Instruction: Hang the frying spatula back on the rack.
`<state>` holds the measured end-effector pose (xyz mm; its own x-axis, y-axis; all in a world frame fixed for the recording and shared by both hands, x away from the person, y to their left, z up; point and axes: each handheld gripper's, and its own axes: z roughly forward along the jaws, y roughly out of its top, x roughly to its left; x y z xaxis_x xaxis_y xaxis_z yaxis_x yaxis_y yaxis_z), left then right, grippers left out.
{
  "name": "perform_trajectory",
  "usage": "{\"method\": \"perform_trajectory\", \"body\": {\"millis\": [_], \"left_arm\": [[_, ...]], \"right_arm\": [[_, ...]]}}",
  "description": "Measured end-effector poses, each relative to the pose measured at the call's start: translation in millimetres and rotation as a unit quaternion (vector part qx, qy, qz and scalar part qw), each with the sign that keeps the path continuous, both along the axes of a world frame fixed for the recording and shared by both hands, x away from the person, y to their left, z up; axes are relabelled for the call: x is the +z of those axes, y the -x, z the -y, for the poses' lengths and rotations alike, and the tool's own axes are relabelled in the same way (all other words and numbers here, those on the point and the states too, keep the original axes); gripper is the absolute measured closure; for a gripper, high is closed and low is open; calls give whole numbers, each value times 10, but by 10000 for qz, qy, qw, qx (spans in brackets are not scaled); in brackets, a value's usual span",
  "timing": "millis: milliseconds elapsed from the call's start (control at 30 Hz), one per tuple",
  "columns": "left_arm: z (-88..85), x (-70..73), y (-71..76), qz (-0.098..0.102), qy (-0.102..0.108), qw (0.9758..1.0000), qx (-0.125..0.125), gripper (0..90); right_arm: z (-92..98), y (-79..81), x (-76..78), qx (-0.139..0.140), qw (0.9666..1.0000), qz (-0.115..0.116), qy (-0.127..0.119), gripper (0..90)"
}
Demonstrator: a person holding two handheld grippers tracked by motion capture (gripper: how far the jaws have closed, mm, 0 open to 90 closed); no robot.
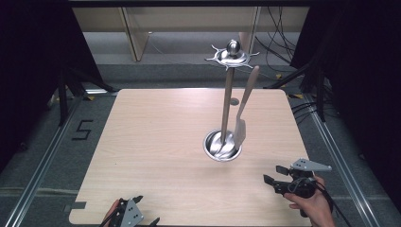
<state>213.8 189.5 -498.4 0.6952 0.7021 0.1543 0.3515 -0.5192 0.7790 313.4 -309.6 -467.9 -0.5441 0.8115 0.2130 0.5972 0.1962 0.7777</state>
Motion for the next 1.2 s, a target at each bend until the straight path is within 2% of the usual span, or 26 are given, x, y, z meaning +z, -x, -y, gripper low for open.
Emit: {"method": "perform_trajectory", "body": {"millis": [33,67,100,133,167,233,300,333,400,433,500,600,633,667,700,733,767,800,867,900,967,1067,1100,1133,1167,1200], "left_arm": [[-18,10,-8,13,-163,9999,-22,149],[-20,10,-27,129,-157,9997,-115,148],[-23,11,-28,132,-146,9997,-149,148],[-31,18,-28,90,-193,9996,-164,148],[-46,30,-34,47,-300,9993,-221,148],[-41,22,-6,-75,-226,9997,-80,148],[-57,33,-31,59,-367,9991,-209,148],[-46,12,-6,13,-265,9996,-54,148],[-41,8,6,-12,-181,9998,-21,148],[-51,9,-19,122,-220,9996,-132,148],[-50,-5,-23,151,-164,9997,-128,148],[-61,9,-25,153,-296,9994,-123,148],[-63,13,-26,130,-319,9993,-134,148],[-67,22,-30,82,-361,9992,-174,148],[-54,10,1,-81,-239,9997,-58,148],[-48,0,0,-25,-200,9998,-37,148],[-52,2,-28,113,-243,9995,-168,148],[-51,1,-27,115,-244,9995,-143,148],[-53,1,-28,111,-250,9995,-147,148],[-61,7,-33,122,-342,9992,-153,148],[-63,7,-34,129,-359,9991,-158,148],[-54,1,-28,119,-276,9994,-154,148],[-59,5,-33,118,-345,9992,-163,148],[-60,5,-34,116,-356,9992,-163,148],[-43,-9,-2,-42,-189,9998,-21,148],[-50,-4,-28,88,-251,9995,-148,148]], "right_arm": [[16,-14,-17,89,9998,148,68,320],[-4,17,-13,25,10000,-29,32,319],[10,5,-35,108,9998,133,91,319],[-13,38,-35,22,10000,-38,58,319],[-2,25,-52,128,9998,108,128,318],[-22,46,-82,143,9998,34,151,317],[-30,78,-80,104,9999,-12,86,317],[-30,78,-80,104,9999,-12,86,317],[-7,72,-81,232,9996,72,174,317],[1,87,-77,201,9996,88,204,316],[-6,103,-71,176,9997,5,150,316],[-3,133,-74,202,9996,99,174,315],[4,142,-68,208,9994,144,249,315],[-21,162,-81,154,9998,53,126,315],[-17,173,-75,199,9997,32,149,315],[-12,171,-90,264,9992,185,238,313],[-26,200,-81,238,9996,10,153,313],[-13,191,-99,313,9991,161,216,312],[-21,215,-114,339,9990,158,231,308],[-33,245,-107,293,9994,21,205,306],[-26,252,-123,373,9987,96,333,299],[-37,286,-145,370,9986,87,360,298],[-41,295,-150,367,9988,30,316,297],[-13,283,-156,437,9978,127,489,298],[-25,298,-161,401,9984,-7,398,298],[-27,308,-163,327,9986,-62,399,298]]}}
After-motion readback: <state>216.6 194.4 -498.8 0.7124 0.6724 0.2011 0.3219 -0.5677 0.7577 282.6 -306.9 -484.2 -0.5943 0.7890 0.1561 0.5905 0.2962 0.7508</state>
